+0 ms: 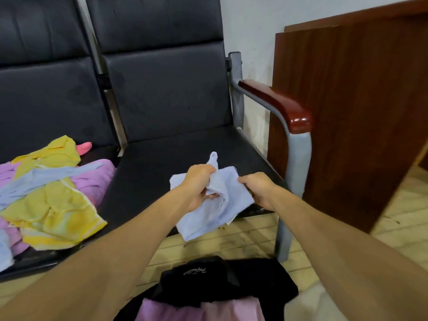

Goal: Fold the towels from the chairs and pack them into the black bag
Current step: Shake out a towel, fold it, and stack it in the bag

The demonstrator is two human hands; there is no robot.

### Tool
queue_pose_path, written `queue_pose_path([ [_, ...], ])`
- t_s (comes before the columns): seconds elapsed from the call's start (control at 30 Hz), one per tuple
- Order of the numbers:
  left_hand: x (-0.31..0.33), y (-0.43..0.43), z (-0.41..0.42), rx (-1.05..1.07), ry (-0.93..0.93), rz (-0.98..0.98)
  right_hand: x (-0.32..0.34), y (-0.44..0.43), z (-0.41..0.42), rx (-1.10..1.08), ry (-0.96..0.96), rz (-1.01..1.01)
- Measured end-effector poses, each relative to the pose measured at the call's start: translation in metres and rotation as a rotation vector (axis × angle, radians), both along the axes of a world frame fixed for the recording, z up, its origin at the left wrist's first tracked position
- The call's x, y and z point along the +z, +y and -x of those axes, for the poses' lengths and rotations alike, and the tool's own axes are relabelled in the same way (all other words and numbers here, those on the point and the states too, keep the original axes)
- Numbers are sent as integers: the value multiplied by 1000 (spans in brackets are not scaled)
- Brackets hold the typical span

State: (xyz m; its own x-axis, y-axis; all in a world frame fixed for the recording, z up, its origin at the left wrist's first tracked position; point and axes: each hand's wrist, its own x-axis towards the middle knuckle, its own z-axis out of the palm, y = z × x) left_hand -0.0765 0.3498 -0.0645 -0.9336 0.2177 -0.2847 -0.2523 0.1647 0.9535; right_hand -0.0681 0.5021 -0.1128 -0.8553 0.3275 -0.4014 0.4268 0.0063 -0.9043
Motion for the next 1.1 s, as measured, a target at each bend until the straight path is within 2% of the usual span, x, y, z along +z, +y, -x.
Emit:
queue_pose_path([
  [0.13, -15, 22, -6, -145, 46, 123, -1, 2, 1, 18, 21, 14],
  [0.3, -9, 0, -15, -227, 69, 69, 3, -1, 6, 3, -10, -64],
  [0.53, -40, -92, -25, -66, 432, 304, 10, -23, 12, 59, -44, -276],
  [0.73, -37, -110, -41, -76, 290, 183, 3, -39, 6, 192, 11, -609],
  [0.8, -34, -110, -42, -121, 370, 267, 8, -47, 1, 210, 49, -674],
  [0.9, -39, -113, -45, -170, 548, 444, 27, -59, -12, 217, 135, -675],
  [1.03, -39, -119, -41, -92, 467, 352, 47, -72, -38, 232, 247, -567],
  [1.1, -44, -125, -37, -36, 428, 338, 51, -81, -56, 231, 290, -421],
])
